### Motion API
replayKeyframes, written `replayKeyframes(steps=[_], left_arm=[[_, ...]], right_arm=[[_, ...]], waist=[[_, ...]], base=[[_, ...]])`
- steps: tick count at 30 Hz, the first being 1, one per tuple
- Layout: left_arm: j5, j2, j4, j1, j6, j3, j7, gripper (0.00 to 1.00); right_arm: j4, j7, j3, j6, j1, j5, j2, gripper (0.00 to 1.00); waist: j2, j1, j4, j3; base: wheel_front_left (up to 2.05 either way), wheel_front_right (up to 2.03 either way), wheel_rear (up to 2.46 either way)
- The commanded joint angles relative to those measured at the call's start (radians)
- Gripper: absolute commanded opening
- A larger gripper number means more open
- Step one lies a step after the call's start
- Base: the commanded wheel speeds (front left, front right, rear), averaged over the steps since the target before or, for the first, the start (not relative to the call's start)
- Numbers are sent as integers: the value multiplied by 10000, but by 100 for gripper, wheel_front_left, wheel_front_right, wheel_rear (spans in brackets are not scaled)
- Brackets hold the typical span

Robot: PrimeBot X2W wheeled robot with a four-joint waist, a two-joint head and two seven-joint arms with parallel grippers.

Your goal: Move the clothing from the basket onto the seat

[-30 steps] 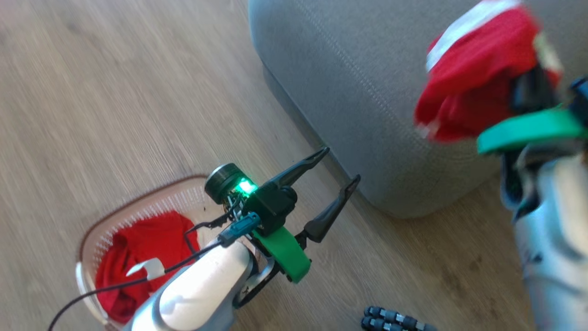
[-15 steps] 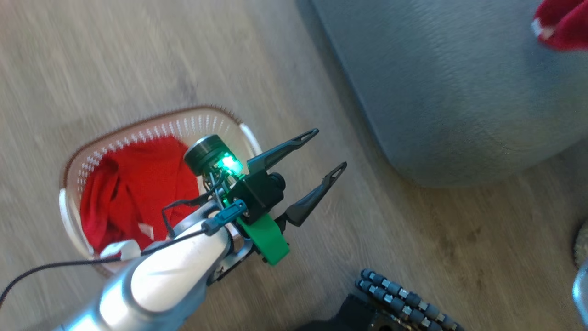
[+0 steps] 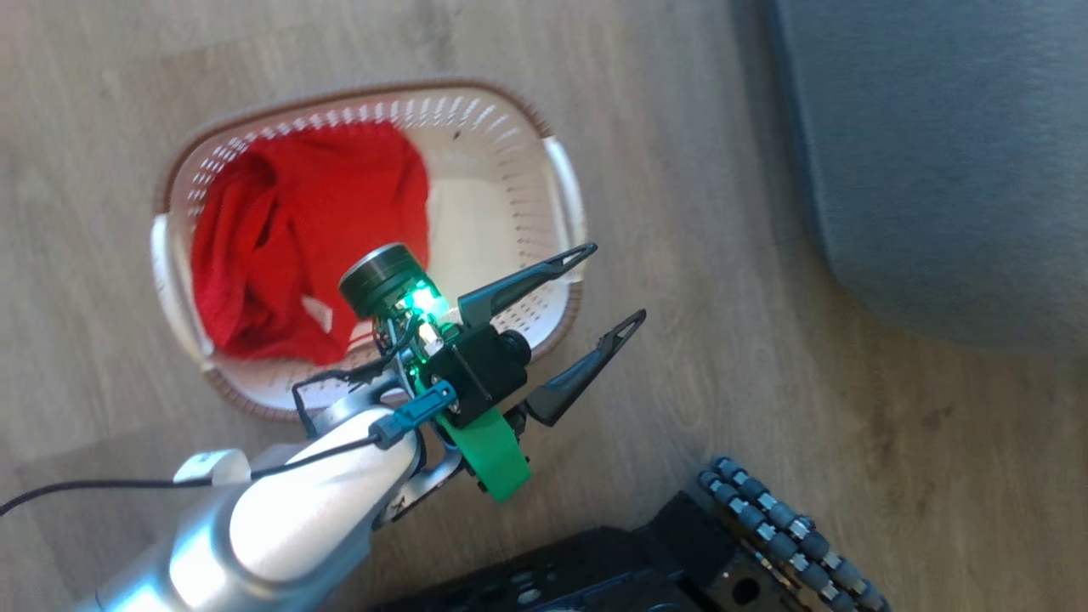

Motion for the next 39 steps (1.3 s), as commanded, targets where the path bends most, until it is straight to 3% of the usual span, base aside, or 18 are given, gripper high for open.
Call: replayKeyframes(steps=[1, 7, 17, 23, 24, 25, 26, 39], left_arm=[[62, 73, -399, -55, -63, 150, -49, 100], [73, 96, -445, 122, -63, 280, -49, 100], [219, 196, -532, 180, -63, 680, -49, 100], [273, 60, -543, 17, -63, 785, -49, 100], [280, 47, -544, -9, -63, 796, -49, 100], [277, 27, -541, -31, -63, 813, -49, 100], [271, 6, -526, -48, -63, 828, -49, 100], [90, -782, -306, -82, -63, 867, -49, 100]], right_arm=[[-277, -33, -283, 23, -318, -214, -583, 0], [-387, 135, -929, 23, -1029, -552, -952, 0], [50, 473, -2462, 23, -541, -1463, -118, 0], [1081, 94, -2931, 23, -117, -1435, -261, 0], [1223, 48, -2942, 23, -109, -1382, -317, 5], [1369, 15, -2840, 23, -92, -1359, -377, 48], [1501, -10, -2719, 23, -71, -1319, -442, 100], [1153, -45, -325, 23, 1847, 1092, -740, 100]], waist=[[0, -3, 594, 512], [0, -3, 1020, 923], [0, -3, 1145, 1508], [0, -3, 1202, 1419], [0, -3, 1211, 1392], [0, -3, 1219, 1356], [0, -3, 1227, 1309], [0, -3, 1576, -72]], base=[[0, 0, 0], [0, 0, 0], [0, 0, 0], [0, 0, 0], [0, 0, 0], [0, 0, 0], [0, 0, 0], [0, 0, 0]])
